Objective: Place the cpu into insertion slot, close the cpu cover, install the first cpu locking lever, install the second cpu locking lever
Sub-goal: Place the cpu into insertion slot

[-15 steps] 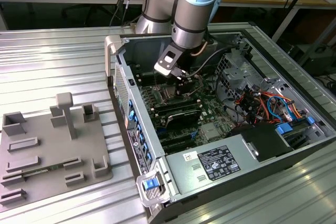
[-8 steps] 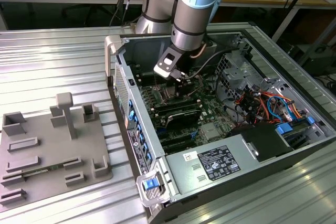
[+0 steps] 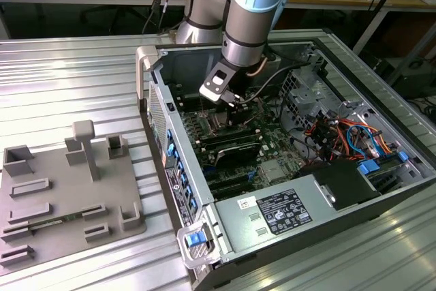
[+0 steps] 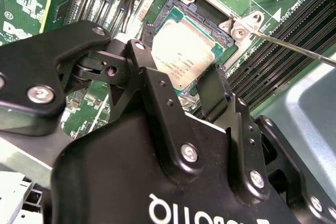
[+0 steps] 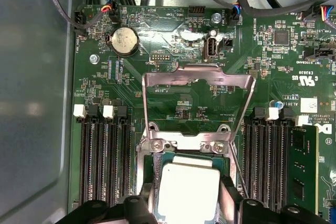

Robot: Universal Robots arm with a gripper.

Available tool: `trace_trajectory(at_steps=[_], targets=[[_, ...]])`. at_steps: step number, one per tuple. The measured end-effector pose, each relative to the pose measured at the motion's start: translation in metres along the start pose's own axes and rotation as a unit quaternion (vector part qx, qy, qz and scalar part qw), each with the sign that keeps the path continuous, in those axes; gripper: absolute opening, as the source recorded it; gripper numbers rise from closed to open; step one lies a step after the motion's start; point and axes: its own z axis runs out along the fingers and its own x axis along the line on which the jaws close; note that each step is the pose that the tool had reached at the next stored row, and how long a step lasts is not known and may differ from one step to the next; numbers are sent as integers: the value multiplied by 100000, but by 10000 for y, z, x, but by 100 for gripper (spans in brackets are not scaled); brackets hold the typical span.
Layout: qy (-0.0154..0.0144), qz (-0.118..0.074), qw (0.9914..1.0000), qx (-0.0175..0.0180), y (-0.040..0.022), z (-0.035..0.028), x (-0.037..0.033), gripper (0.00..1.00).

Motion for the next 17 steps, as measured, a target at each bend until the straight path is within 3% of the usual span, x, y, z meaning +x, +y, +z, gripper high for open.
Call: trace_trajectory(at_steps=[1, 17], targets=[[7, -1, 100000, -4, 0, 0, 0, 55], [33, -357, 99999, -24, -29, 1, -7, 55]])
